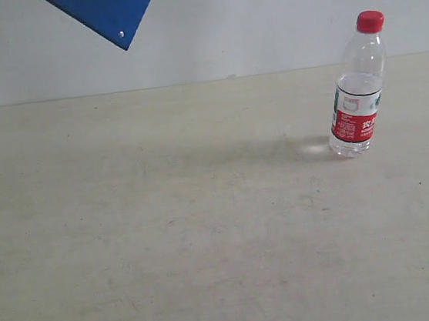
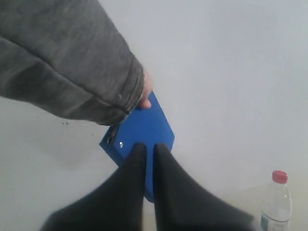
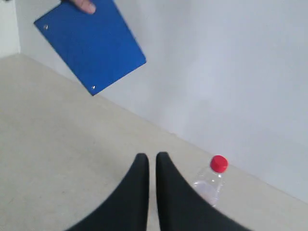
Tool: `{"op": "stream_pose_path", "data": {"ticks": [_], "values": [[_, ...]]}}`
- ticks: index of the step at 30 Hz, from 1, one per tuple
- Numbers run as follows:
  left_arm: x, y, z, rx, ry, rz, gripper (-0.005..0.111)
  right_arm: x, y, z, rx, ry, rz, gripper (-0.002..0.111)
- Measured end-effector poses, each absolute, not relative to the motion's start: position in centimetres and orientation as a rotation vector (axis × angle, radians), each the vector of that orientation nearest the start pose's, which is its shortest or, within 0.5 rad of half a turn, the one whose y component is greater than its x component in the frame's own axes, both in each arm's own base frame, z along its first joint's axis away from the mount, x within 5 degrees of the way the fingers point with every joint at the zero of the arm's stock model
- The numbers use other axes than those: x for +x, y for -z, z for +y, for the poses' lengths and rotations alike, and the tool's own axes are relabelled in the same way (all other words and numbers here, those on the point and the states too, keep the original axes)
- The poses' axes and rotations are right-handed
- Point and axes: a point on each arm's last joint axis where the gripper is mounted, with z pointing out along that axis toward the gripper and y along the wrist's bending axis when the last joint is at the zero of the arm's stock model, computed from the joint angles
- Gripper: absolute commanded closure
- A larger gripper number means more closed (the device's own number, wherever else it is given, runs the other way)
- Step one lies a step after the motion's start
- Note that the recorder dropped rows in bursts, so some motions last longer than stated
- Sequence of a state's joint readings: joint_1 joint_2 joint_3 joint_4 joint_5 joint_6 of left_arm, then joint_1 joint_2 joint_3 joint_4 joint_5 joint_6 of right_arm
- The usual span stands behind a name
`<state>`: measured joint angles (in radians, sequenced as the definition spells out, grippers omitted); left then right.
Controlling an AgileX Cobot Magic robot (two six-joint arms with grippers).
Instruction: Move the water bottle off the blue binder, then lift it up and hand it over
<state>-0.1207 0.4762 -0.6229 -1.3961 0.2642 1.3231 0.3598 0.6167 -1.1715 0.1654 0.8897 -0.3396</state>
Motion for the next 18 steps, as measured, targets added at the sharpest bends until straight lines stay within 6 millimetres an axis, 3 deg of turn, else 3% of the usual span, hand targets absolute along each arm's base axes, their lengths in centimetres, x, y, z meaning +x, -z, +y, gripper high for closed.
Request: {"op": "stream_pose_path", "data": {"ticks": [4,7,11,15,18], "values": [[7.9,-34.5,-2.6,0.149,0.329,1.423,0.102,0.9,-44.0,1.3,-0.532,-0.226,1.697,0.106],[8.2,-30.8,-2.1,0.067,0.312,1.504,0.102,-1.1,-41.4,0.6,-0.497,-0.266,1.674,0.106],[8.6,-27.4,-1.5,-0.008,0.267,1.585,0.102,-3.5,-38.2,-0.2,-0.422,-0.307,1.478,0.106],[8.6,-25.9,-1.1,-0.047,0.232,1.612,0.102,-4.1,-37.4,-0.6,-0.398,-0.312,1.409,0.106],[8.1,-26.1,-0.8,-0.041,0.199,1.571,0.102,-4.0,-37.0,-0.5,-0.423,-0.306,1.432,0.106]]}}
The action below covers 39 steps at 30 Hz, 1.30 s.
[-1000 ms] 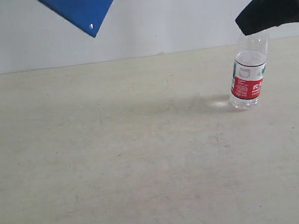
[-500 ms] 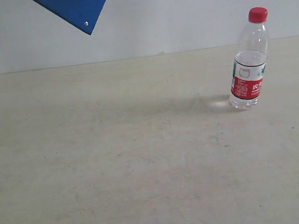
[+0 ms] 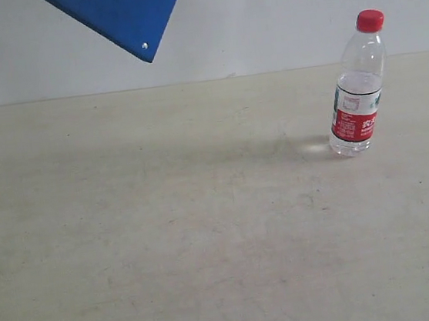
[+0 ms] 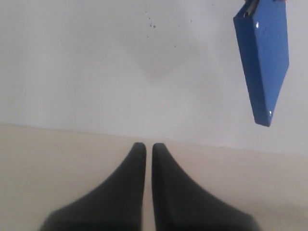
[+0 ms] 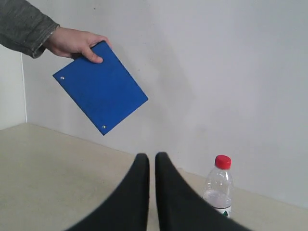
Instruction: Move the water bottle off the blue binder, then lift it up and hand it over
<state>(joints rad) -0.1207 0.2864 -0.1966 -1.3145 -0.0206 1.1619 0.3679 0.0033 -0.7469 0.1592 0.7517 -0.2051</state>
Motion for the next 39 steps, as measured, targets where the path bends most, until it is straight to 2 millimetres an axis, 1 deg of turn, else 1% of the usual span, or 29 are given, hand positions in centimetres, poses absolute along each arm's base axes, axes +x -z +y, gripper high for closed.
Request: {"op": "stream_pose_path", "data": {"ticks": [3,5,7,11,15,19,22,24,29,33,36,39], "values": [[7.4,-26.6,-0.5,-0.038,0.164,1.511,0.102,-4.0,-36.9,-0.5,-0.429,-0.303,1.441,0.106],[7.0,-26.4,-0.2,-0.034,0.115,1.483,0.102,-3.3,-36.3,-0.2,-0.410,-0.318,1.442,0.106],[7.0,-25.8,0.1,-0.025,0.055,1.487,0.102,-2.1,-35.3,0.3,-0.385,-0.351,1.446,0.106],[7.2,-23.8,0.3,0.001,-0.009,1.537,0.102,0.8,-31.6,1.4,-0.322,-0.427,1.479,0.106],[7.2,-22.6,0.3,0.007,-0.024,1.570,0.102,2.9,-27.8,2.2,-0.201,-0.548,1.521,0.106],[7.2,-22.4,0.3,0.008,-0.028,1.576,0.102,4.2,-24.1,2.5,-0.123,-0.605,1.601,0.106],[7.2,-22.4,0.3,0.008,-0.028,1.576,0.102,4.7,-20.7,2.8,-0.051,-0.658,1.706,0.106],[7.2,-22.4,0.3,0.008,-0.028,1.576,0.102,4.8,-19.4,2.9,-0.019,-0.687,1.762,0.106],[7.2,-22.4,0.3,0.008,-0.028,1.576,0.102,4.4,-18.5,3.2,-0.037,-0.711,1.876,0.106],[7.2,-22.4,0.3,0.009,-0.029,1.576,0.102,4.3,-18.2,3.3,-0.044,-0.715,1.904,0.106],[7.2,-22.4,0.3,0.009,-0.029,1.576,0.102,4.4,-18.4,3.2,-0.049,-0.695,1.884,0.106],[7.2,-22.4,0.3,0.009,-0.029,1.576,0.102,4.8,-19.1,2.9,-0.032,-0.671,1.789,0.106]]}}
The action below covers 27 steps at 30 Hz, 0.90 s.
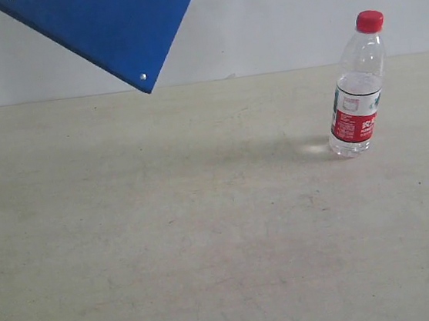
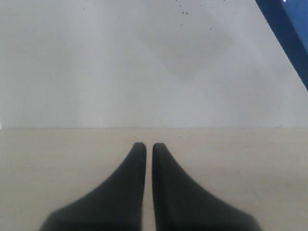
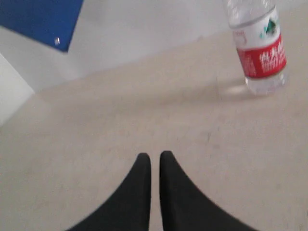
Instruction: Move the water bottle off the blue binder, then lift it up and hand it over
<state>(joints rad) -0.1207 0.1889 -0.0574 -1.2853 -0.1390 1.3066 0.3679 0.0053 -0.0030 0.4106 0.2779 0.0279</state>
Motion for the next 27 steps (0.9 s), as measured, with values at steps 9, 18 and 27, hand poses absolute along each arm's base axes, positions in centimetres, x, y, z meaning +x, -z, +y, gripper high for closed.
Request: {"op": "stream_pose_path", "data": {"ticks": [9,18,27], "values": [[7.2,-22.4,0.3,0.009,-0.029,1.576,0.102,5.1,-22.5,2.0,-0.177,-0.400,1.350,0.106],[7.2,-22.4,0.3,0.011,-0.031,1.576,0.102,5.3,-18.4,1.3,-0.159,-0.272,1.801,0.106],[7.2,-22.5,0.3,0.011,-0.031,1.569,0.102,5.3,-17.8,0.2,0.032,-0.112,1.870,0.106]]}}
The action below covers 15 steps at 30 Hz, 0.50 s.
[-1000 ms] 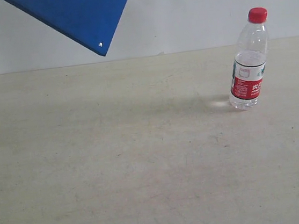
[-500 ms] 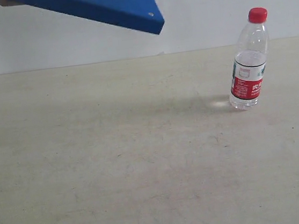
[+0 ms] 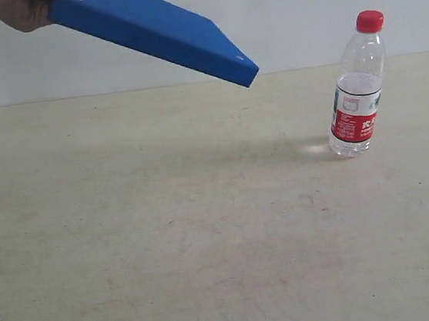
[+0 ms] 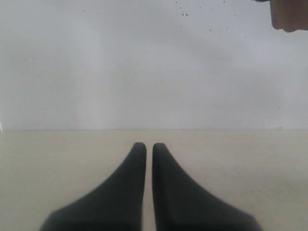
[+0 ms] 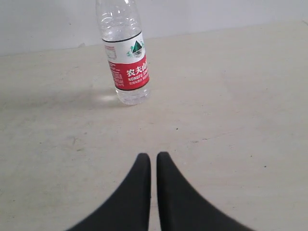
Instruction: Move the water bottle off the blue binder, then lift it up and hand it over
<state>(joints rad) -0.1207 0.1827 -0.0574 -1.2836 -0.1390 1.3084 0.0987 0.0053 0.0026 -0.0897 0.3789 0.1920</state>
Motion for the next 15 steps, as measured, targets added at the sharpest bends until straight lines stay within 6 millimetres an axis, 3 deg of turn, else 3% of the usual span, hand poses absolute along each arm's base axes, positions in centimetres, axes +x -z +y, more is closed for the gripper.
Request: {"op": "stream_pose_path", "data": {"ticks": [15], "values": [[7.16,-22.50,0.34,0.013,-0.033,1.567,0.102,5.30,-17.81,0.17,0.018,-0.091,1.869,0.106]]}}
